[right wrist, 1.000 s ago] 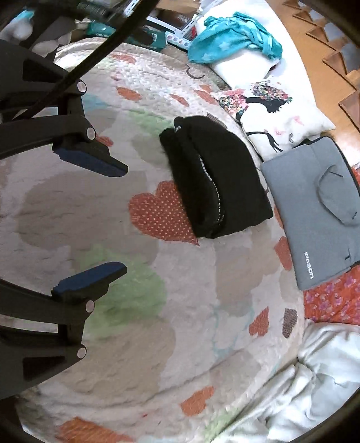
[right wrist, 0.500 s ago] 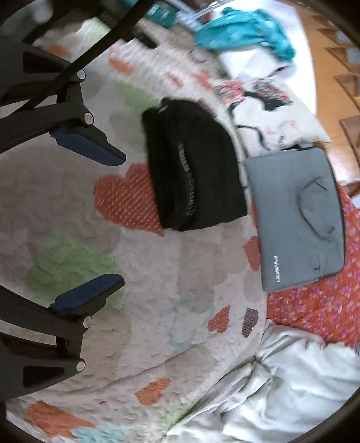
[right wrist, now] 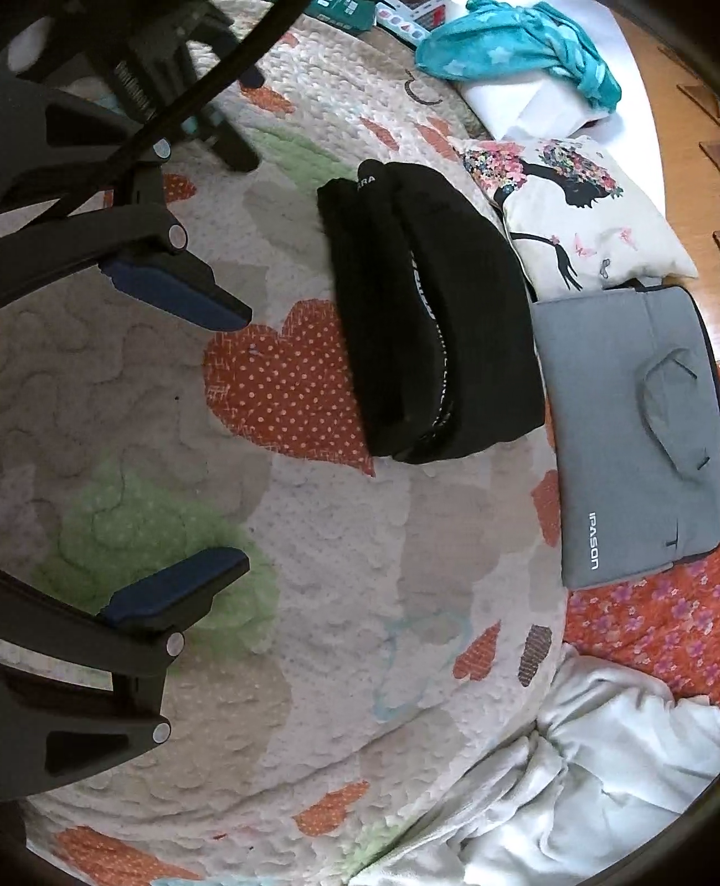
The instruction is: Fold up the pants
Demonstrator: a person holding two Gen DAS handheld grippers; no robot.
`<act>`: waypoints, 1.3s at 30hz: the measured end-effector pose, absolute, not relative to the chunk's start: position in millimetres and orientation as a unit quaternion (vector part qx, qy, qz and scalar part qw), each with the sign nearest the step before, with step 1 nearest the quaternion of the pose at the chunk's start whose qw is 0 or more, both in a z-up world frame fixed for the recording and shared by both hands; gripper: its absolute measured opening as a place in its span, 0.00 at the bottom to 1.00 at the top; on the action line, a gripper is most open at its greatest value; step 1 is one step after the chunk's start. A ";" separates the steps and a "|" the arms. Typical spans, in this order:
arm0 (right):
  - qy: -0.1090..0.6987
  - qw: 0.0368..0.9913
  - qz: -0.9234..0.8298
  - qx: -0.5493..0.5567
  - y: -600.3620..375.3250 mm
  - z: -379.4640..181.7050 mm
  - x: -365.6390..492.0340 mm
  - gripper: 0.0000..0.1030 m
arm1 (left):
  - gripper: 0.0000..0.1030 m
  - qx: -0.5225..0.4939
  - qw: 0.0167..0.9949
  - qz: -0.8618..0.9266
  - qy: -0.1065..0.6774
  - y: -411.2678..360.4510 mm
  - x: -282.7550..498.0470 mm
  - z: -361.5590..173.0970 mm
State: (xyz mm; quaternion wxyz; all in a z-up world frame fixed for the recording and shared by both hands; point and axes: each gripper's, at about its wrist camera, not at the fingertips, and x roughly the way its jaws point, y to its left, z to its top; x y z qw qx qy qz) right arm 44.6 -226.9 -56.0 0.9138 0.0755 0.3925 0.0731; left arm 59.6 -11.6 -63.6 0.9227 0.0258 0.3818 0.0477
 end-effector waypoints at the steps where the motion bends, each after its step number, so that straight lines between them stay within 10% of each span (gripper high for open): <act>1: 0.393 0.913 0.073 0.077 -227.5 -56.3 44.7 0.83 | 1.00 0.024 0.922 0.048 0.385 -12.1 59.4 -65.4; 39: 0.395 0.917 0.058 0.027 -212.4 -66.5 46.1 0.91 | 1.00 -0.036 0.911 0.033 0.410 3.4 64.7 -72.9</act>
